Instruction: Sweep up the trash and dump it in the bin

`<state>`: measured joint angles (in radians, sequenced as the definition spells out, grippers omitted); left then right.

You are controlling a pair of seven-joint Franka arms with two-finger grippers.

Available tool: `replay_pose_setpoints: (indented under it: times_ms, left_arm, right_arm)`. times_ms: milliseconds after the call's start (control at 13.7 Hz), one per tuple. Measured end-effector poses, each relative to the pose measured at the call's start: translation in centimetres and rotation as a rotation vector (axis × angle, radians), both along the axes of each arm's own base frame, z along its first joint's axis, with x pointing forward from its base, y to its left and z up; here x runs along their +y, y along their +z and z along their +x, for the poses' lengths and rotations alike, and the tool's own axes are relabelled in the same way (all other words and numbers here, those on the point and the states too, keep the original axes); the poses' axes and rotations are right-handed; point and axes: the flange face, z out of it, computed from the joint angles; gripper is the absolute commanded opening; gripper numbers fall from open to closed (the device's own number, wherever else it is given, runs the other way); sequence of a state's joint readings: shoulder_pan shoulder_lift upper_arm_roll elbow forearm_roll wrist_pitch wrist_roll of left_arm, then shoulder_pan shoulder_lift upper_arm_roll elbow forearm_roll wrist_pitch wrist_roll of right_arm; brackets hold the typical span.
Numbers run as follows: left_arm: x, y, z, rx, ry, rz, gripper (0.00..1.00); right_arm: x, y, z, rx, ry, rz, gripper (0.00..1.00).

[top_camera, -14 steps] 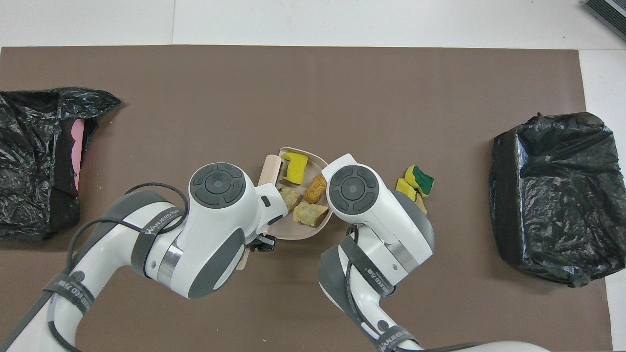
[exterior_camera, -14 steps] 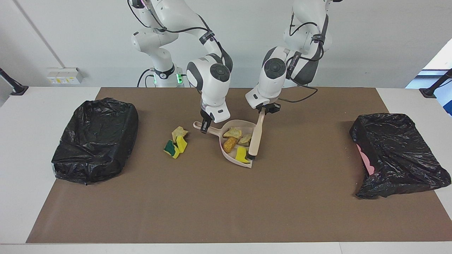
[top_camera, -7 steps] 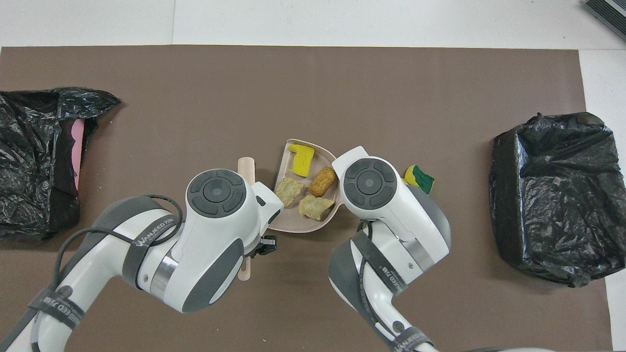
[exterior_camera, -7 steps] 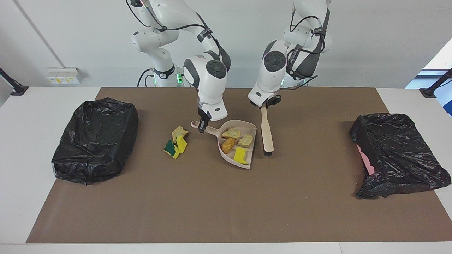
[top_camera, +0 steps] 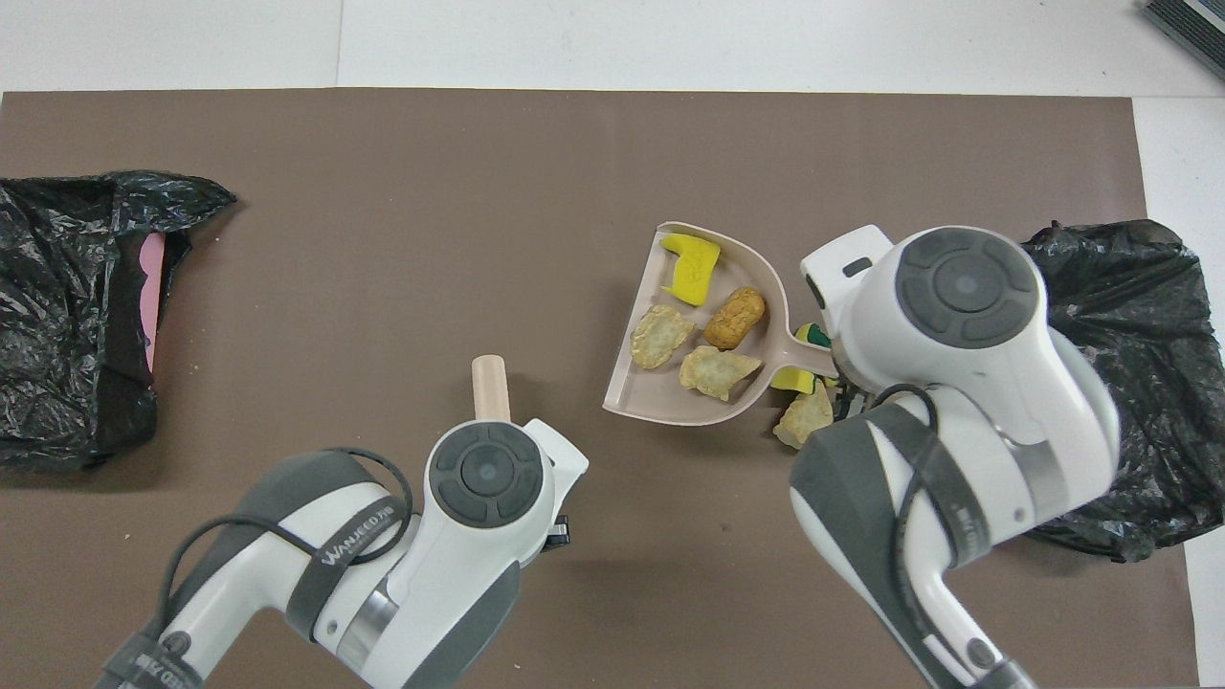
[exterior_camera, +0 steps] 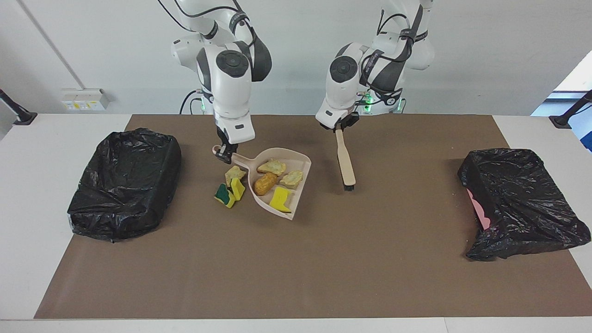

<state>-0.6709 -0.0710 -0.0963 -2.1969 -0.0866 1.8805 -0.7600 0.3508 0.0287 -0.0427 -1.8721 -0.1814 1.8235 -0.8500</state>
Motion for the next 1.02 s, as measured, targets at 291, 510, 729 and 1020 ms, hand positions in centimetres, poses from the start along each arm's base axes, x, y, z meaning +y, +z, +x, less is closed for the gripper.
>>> replay_pose_setpoints:
  times_ms: [291,510,729,1020]
  left_arm:
    - [-1.7,-0.5,-9.2,-0.067,-0.029,-0.001,0.00]
    - [-3.3,-0.3,-14.3,-0.116,-0.043,-0.029,0.00]
    - [-4.6,-1.7,-17.6,-0.141,-0.052,-0.051,0.00]
    - [-4.6,-2.6,-18.3,-0.134,-0.053,-0.056,0.00]
  right_arm:
    - [-10.3,6.0,0.2,-0.027,0.009,0.015,0.00]
    - [-19.8,8.2,-0.6,-0.009,0.109,0.015,0.00]
    - [-30.0,8.6,-2.4,0.022,0.171,0.012,0.00]
    - [-39.4,9.1,-3.8,-0.016,0.304,-0.107,0.00]
